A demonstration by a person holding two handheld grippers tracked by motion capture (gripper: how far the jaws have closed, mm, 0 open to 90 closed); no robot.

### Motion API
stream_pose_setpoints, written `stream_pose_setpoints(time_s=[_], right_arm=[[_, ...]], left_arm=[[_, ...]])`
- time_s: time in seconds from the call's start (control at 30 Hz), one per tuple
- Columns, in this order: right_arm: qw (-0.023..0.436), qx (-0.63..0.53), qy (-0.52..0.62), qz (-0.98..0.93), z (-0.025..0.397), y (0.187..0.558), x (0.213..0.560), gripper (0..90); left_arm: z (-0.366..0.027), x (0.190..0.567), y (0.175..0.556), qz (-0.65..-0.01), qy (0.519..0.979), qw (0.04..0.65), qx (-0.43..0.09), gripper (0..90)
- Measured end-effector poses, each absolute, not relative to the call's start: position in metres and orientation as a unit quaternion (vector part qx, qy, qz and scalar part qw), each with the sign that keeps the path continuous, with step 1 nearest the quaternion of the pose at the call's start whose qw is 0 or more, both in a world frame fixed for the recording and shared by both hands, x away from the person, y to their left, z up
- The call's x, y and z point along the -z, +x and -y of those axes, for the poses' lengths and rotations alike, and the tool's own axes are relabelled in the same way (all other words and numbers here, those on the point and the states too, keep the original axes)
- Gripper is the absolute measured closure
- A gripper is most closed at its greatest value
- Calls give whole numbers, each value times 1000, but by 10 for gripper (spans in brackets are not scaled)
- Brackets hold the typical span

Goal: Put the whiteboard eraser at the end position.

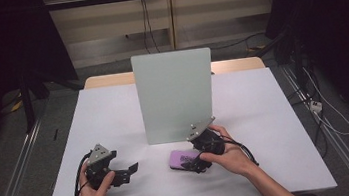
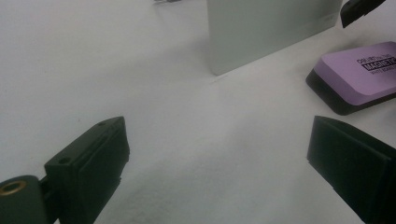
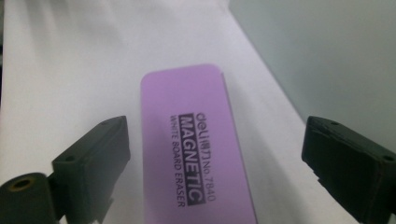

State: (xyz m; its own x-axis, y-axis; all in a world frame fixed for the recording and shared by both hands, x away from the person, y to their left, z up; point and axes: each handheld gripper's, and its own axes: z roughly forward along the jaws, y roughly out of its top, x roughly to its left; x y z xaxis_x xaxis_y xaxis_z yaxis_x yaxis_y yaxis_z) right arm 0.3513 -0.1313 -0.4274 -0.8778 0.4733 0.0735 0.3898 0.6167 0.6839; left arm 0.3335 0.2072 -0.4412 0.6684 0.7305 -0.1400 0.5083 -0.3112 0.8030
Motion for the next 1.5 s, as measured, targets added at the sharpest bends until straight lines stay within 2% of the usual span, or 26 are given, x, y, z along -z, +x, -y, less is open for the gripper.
stream_pose_setpoints(time_s=[0.63,0.9,1.5], right_arm=[[132,-420,370,-818,158,350,414,68],[180,-423,406,-790,178,341,412,66],[217,-426,459,-749,226,318,422,50]], left_arm=[[-208,442,334,-393,796,443,-125,53],[-210,440,334,-390,797,444,-126,54],[-211,439,334,-394,793,445,-133,54]])
